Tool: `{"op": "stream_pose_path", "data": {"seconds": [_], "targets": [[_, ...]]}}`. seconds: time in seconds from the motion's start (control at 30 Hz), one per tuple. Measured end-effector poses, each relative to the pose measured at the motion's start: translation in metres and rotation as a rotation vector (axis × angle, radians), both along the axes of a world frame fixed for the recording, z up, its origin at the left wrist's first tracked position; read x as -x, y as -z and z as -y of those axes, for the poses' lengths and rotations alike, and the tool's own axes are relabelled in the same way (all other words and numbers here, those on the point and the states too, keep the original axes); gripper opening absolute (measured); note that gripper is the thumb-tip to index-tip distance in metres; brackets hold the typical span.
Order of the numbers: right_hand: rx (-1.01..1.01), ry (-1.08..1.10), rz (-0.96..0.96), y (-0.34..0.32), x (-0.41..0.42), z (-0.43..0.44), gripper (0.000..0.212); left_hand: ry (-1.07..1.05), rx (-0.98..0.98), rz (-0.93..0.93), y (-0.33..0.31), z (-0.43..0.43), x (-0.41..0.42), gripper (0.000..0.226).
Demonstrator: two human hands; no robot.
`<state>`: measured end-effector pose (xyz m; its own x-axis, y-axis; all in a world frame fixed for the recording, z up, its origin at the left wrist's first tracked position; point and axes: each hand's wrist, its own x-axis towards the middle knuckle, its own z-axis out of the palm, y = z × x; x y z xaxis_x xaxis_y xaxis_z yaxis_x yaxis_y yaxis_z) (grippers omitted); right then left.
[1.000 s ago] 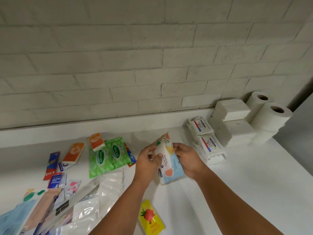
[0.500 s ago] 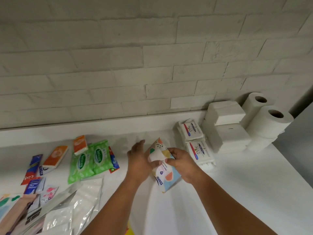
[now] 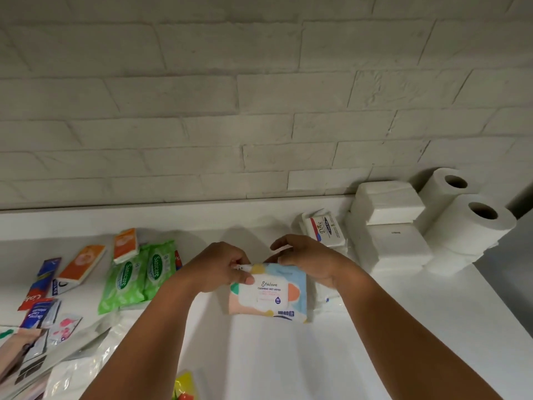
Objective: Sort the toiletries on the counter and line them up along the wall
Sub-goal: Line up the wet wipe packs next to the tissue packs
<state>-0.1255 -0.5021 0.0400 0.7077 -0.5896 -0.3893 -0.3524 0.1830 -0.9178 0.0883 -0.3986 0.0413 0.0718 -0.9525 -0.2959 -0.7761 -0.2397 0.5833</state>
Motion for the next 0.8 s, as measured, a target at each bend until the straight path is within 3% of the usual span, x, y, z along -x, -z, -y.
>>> {"op": "stream_pose_path", "data": {"seconds": [0.1, 0.23, 0.37, 0.5, 0.63, 0.8], "targets": [[-0.109, 0.109, 0.138, 0.014, -0.001, -0.009, 0.027, -0.124, 0.037, -0.06, 0.012, -0.01, -0.01, 0.026], [-0.046, 0.269, 0.197, 0.03, -0.008, -0.025, 0.029, -0.422, 0.154, -0.287, 0.033, -0.022, -0.016, 0.026], [-0.056, 0.468, 0.186, 0.046, -0.017, -0.033, 0.055, -0.574, 0.185, -0.42, 0.056, -0.018, -0.005, 0.031], [-0.108, 0.611, 0.193, 0.052, -0.023, -0.027, 0.064, -0.654, 0.162, -0.532, 0.069, -0.013, -0.001, 0.032], [-0.14, 0.612, 0.185, 0.065, -0.032, -0.02, 0.042, -0.822, 0.167, -0.721, 0.078, -0.007, 0.002, 0.033], [0.152, 0.515, -0.088, 0.074, -0.044, -0.027, 0.012, -0.917, 0.193, -0.815, 0.087, 0.007, 0.034, 0.02]]}}
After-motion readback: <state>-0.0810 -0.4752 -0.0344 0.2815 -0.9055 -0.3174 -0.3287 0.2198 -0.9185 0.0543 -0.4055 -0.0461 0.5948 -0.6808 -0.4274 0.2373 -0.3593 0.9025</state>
